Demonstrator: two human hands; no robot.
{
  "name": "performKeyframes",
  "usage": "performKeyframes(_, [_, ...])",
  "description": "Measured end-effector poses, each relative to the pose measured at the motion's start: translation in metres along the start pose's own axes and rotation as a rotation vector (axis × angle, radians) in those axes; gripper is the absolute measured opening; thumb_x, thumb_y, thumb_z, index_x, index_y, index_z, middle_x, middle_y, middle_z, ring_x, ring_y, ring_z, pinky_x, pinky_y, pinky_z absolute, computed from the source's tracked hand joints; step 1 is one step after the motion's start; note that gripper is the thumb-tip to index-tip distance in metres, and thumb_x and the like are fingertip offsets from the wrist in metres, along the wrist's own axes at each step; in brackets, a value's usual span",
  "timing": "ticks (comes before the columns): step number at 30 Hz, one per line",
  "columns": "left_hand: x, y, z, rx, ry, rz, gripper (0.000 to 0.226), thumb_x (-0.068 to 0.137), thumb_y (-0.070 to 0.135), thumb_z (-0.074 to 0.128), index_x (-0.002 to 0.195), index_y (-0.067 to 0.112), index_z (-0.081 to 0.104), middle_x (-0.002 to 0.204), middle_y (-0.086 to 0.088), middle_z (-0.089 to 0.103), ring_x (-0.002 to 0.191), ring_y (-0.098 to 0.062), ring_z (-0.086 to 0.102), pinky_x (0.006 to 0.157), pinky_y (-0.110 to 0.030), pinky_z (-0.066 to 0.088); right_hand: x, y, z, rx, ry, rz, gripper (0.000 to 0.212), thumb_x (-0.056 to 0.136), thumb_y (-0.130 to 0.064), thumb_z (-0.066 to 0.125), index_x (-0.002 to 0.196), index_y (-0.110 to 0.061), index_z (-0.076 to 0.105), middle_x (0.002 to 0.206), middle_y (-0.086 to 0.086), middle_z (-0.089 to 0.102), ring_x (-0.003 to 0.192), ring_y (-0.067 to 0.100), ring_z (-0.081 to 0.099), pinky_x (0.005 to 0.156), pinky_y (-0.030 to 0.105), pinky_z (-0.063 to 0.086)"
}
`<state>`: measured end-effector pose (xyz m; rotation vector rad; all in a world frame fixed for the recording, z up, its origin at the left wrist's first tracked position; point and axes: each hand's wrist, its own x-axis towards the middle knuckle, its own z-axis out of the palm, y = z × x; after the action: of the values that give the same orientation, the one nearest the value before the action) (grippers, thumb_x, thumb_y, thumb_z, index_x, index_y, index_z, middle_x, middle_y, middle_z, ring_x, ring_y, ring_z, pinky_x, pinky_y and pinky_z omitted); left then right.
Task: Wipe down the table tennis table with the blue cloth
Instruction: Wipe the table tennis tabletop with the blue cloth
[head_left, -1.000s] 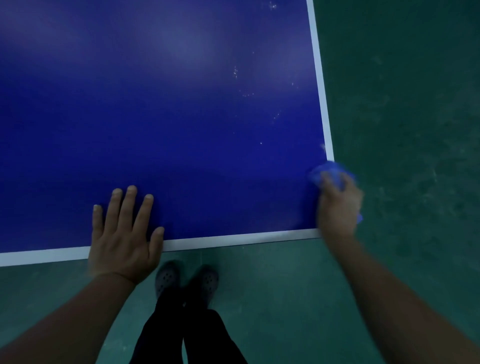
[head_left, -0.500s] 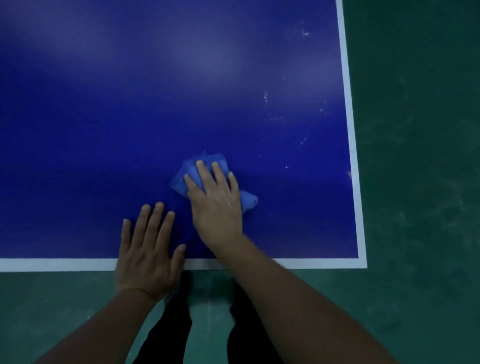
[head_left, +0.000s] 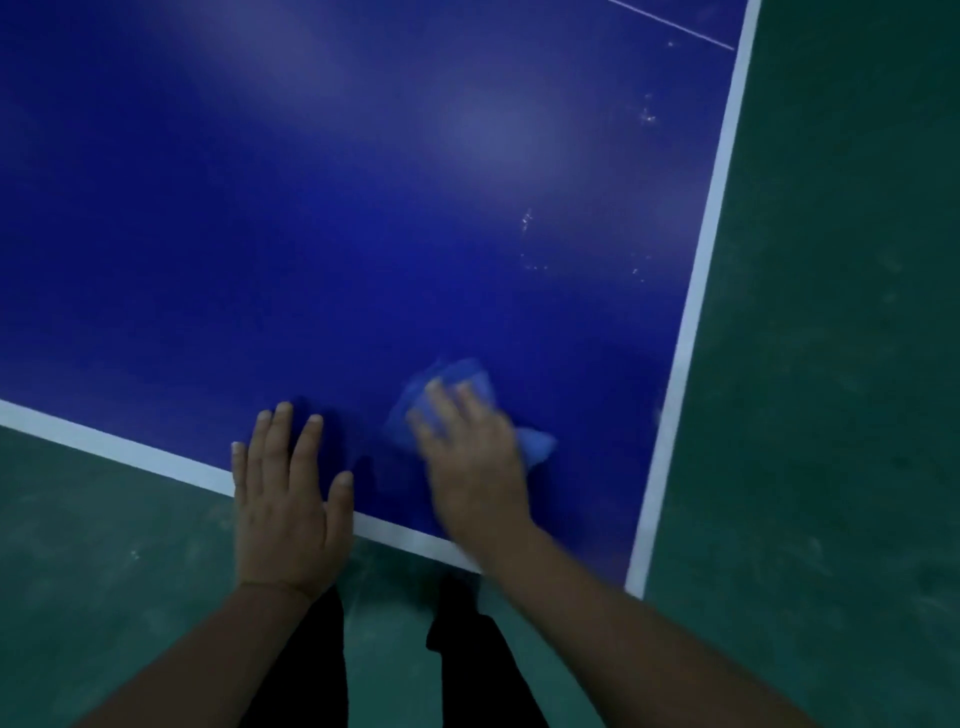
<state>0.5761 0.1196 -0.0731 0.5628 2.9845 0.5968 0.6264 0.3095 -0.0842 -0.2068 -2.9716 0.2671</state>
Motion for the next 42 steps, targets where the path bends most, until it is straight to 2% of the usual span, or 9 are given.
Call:
performKeyframes(3, [-0.013, 0.043, 0.018, -0.043, -0.001, -0.004, 0.061, 0.096, 0.037, 0.036, 0.142, -0.003, 0.043, 0.156, -0.024, 0.029, 0.148, -0.039, 0.020, 0.123, -0.050, 0.005, -0.038, 0.049, -0.009, 0.049, -0.088, -0.143, 0.045, 0.092, -0.011, 0.050, 0.134, -0.023, 0.061, 0.151, 0.005, 0.049, 0.137, 0.032, 0.046, 0.102, 0.044, 0.038])
performKeyframes(6, [-0.019, 0.067, 0.032, -0.025, -0.049, 0.047, 0.062, 0.097, 0.039, 0.033, 0.144, 0.000, 0.041, 0.158, -0.021, 0.028, 0.149, -0.037, 0.019, 0.122, -0.053, 0.007, -0.025, 0.136, -0.031, -0.074, -0.046, 0.084, 0.043, 0.087, -0.006, 0.051, 0.125, -0.016, 0.069, 0.142, 0.013, 0.057, 0.125, 0.041, 0.056, 0.086, 0.046, 0.051])
performKeyframes(10, [-0.018, 0.071, 0.045, 0.119, -0.095, 0.058, 0.066, 0.095, 0.044, 0.034, 0.146, 0.003, 0.042, 0.158, -0.019, 0.030, 0.149, -0.035, 0.019, 0.121, -0.057, 0.007, 0.004, 0.181, -0.044, -0.087, -0.006, 0.320, 0.039, 0.095, -0.006, 0.051, 0.132, -0.010, 0.063, 0.149, 0.015, 0.049, 0.135, 0.043, 0.045, 0.096, 0.053, 0.044])
performKeyframes(17, [-0.018, 0.069, 0.051, 0.183, -0.111, 0.071, 0.069, 0.093, 0.049, 0.032, 0.148, 0.006, 0.040, 0.159, -0.017, 0.027, 0.151, -0.034, 0.015, 0.120, -0.061, 0.004, -0.044, 0.164, -0.033, -0.031, -0.099, -0.318, 0.038, 0.094, -0.012, 0.047, 0.124, -0.017, 0.069, 0.142, 0.011, 0.057, 0.129, 0.039, 0.053, 0.100, 0.046, 0.042])
performKeyframes(23, [-0.019, 0.069, 0.051, 0.214, -0.131, 0.065, 0.068, 0.095, 0.050, 0.030, 0.149, 0.009, 0.037, 0.160, -0.016, 0.026, 0.151, -0.032, 0.014, 0.119, -0.061, 0.003, 0.043, 0.185, -0.041, -0.125, 0.036, 0.329, 0.041, 0.098, -0.005, 0.048, 0.137, -0.008, 0.058, 0.151, 0.018, 0.045, 0.139, 0.045, 0.040, 0.108, 0.053, 0.037])
performKeyframes(29, [-0.019, 0.067, 0.050, 0.215, -0.130, 0.073, 0.067, 0.096, 0.050, 0.028, 0.149, 0.011, 0.039, 0.159, -0.015, 0.028, 0.150, -0.032, 0.016, 0.119, -0.061, 0.003, -0.054, 0.113, -0.022, -0.037, -0.084, -0.110, 0.048, 0.090, -0.006, 0.050, 0.135, -0.019, 0.060, 0.151, 0.009, 0.048, 0.141, 0.038, 0.041, 0.111, 0.050, 0.034])
performKeyframes(35, [-0.019, 0.065, 0.050, 0.202, -0.123, 0.076, 0.066, 0.097, 0.051, 0.027, 0.149, 0.012, 0.039, 0.159, -0.015, 0.029, 0.150, -0.033, 0.017, 0.119, -0.062, 0.004, 0.003, 0.142, -0.040, -0.121, -0.014, 0.279, 0.043, 0.096, -0.004, 0.049, 0.137, -0.012, 0.059, 0.153, 0.016, 0.044, 0.138, 0.044, 0.041, 0.102, 0.053, 0.043])
performKeyframes(38, [-0.020, 0.066, 0.050, 0.199, -0.118, 0.076, 0.066, 0.097, 0.051, 0.026, 0.149, 0.011, 0.039, 0.158, -0.016, 0.030, 0.149, -0.033, 0.019, 0.119, -0.062, 0.006, -0.073, 0.104, -0.029, -0.089, -0.062, -0.029, 0.051, 0.085, -0.004, 0.053, 0.133, -0.018, 0.063, 0.151, 0.012, 0.047, 0.138, 0.041, 0.043, 0.102, 0.051, 0.043])
performKeyframes(42, [-0.020, 0.067, 0.049, 0.193, -0.105, 0.075, 0.065, 0.097, 0.050, 0.026, 0.148, 0.011, 0.041, 0.158, -0.016, 0.031, 0.149, -0.034, 0.021, 0.118, -0.062, 0.007, -0.151, 0.114, -0.042, -0.041, -0.274, -0.410, 0.057, 0.088, -0.025, 0.051, 0.144, -0.035, 0.046, 0.161, -0.006, 0.029, 0.150, 0.026, 0.025, 0.120, 0.042, 0.019])
